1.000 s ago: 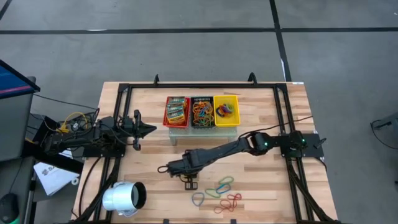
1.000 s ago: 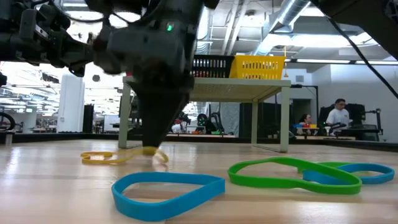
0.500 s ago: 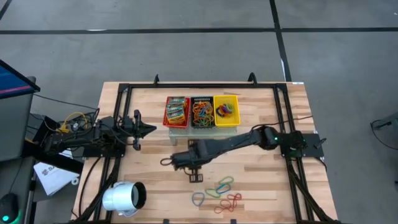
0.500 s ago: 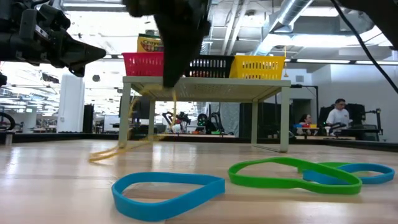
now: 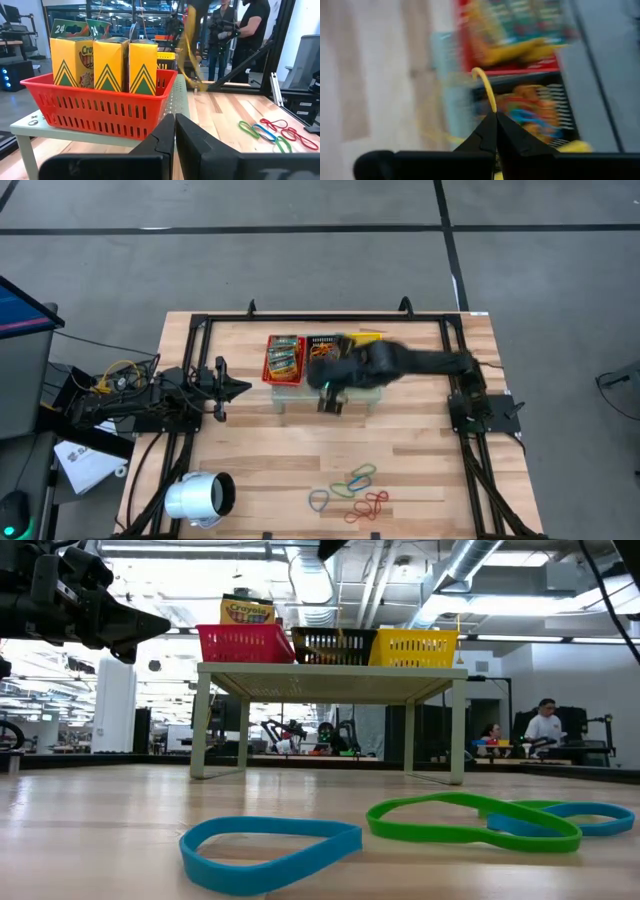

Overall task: Pick & Place Office Desk Supplies
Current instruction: Put the yellow rubber band into the black bin on the shelf

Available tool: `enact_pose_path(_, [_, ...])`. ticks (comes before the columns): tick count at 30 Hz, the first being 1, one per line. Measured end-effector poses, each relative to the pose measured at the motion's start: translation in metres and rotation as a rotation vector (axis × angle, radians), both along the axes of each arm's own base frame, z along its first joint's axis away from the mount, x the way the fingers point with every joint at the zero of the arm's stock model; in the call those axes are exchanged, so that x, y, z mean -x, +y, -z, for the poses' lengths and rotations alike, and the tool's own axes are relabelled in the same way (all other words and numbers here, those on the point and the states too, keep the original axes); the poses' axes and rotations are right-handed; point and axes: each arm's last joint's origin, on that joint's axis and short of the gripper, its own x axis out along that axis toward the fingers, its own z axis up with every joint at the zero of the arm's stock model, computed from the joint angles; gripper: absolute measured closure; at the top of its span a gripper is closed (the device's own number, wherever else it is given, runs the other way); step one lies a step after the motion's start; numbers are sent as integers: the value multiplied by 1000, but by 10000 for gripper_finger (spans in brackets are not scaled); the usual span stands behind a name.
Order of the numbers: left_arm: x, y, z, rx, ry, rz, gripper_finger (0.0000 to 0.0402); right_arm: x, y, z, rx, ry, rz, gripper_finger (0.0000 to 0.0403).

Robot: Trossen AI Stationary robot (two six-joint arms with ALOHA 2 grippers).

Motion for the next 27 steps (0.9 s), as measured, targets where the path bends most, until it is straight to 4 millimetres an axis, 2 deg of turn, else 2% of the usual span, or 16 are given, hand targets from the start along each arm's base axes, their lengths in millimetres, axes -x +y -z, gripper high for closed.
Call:
enact_pose_path(3, [0,0,0,0,0,0,394,13,-21,-18,38,-54,71,403])
enact_pose_path(6, [0,0,0,0,0,0,394,20,-42,-28,56,-79,125,403])
enact_pose_path(10, [0,0,0,0,0,0,394,20,-66,-28,64,-76,178,403])
enact_pose_path(14, [0,0,0,0,0,0,394,14,-82,-17,70,-27,205,403])
enact_pose_path(22, [0,0,0,0,1,0,394,1,-79,0,68,27,187,403])
enact_pose_path(27, [0,0,0,0,1,0,394,5,-74,4,53,75,205,403])
